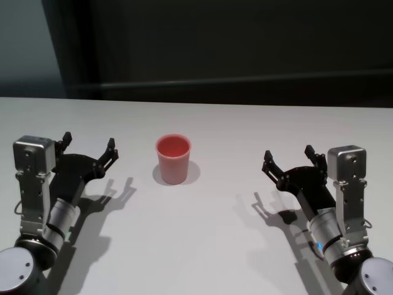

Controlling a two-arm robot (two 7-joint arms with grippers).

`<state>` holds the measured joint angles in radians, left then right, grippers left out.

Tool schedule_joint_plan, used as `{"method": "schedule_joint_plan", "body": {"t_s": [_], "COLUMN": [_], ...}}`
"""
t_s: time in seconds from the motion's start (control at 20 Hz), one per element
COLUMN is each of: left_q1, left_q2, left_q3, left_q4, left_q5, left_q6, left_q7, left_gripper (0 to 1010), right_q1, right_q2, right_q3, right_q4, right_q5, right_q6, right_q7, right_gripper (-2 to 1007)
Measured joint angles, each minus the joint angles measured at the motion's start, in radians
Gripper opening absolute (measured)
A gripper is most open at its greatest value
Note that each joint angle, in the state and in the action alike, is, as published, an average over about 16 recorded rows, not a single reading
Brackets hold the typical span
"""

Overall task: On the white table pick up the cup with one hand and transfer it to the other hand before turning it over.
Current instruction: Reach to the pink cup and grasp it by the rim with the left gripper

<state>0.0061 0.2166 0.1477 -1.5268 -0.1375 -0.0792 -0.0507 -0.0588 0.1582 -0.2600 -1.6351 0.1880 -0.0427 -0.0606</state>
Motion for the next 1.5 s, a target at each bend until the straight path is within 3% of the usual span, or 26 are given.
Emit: {"method": "schedule_joint_plan", "body": {"t_s": [1.5], "left_q1": [0.000], "left_q2": [0.000], "left_q3": [0.000], "left_q4": [0.000], "left_q5": [0.000], "left_q6": [0.000], "left_q7": [0.000], "left_gripper": [1001], "right_q1": [0.000], "right_q2": [0.000], "right_q3": [0.000], "right_q4": [0.000], "right_q5": [0.000], "right_q6": [0.000], "right_q7": [0.000], "right_gripper": [1002]}}
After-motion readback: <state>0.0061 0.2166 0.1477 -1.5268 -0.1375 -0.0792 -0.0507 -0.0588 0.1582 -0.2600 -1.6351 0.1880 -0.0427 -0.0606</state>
